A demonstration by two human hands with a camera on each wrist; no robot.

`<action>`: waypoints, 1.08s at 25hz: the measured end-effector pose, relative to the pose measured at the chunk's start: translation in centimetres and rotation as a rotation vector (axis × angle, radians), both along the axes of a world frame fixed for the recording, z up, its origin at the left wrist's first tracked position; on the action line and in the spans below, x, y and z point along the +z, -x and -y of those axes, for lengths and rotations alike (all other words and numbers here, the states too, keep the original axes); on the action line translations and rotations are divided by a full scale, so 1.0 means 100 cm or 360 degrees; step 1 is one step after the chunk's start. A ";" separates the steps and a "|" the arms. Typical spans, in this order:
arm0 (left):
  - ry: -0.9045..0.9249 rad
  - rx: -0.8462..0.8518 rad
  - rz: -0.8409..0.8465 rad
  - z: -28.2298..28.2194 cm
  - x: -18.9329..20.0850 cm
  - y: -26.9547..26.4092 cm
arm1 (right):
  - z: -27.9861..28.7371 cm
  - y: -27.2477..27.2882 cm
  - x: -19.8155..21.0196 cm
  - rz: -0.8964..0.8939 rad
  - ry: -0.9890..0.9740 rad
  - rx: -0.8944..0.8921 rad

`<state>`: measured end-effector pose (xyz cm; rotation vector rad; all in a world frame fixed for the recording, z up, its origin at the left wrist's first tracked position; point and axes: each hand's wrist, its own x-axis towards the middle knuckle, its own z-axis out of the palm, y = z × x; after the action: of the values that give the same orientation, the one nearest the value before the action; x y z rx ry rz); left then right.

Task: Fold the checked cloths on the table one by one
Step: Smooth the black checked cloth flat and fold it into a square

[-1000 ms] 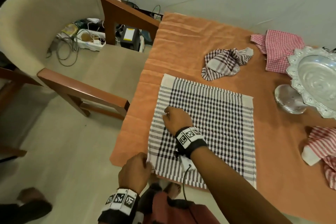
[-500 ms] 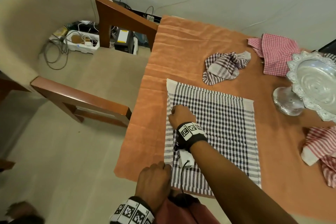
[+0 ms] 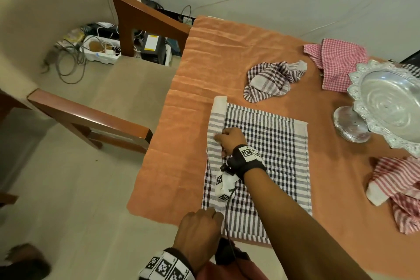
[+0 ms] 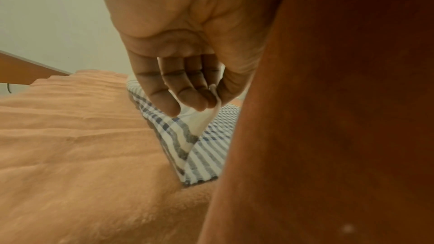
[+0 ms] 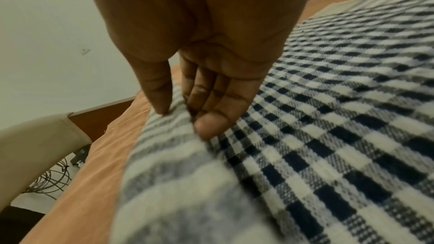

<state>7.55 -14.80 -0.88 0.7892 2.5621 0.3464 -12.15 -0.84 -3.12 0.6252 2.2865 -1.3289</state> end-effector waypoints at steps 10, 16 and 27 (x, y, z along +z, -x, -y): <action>0.0166 0.0090 0.0065 -0.076 0.010 -0.022 | -0.097 0.026 0.001 -0.0166 0.0066 -0.0314; 0.0143 0.0111 0.0141 -0.150 0.021 -0.021 | -0.182 0.022 0.008 -0.0179 0.0149 -0.0380; 0.0247 -0.0160 0.0126 -0.234 0.004 -0.032 | -0.277 0.009 -0.006 -0.0030 -0.0002 -0.0343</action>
<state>10.71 8.63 -0.50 0.8254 2.4309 0.1423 -13.06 26.85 -3.73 0.8837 2.2864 -1.4353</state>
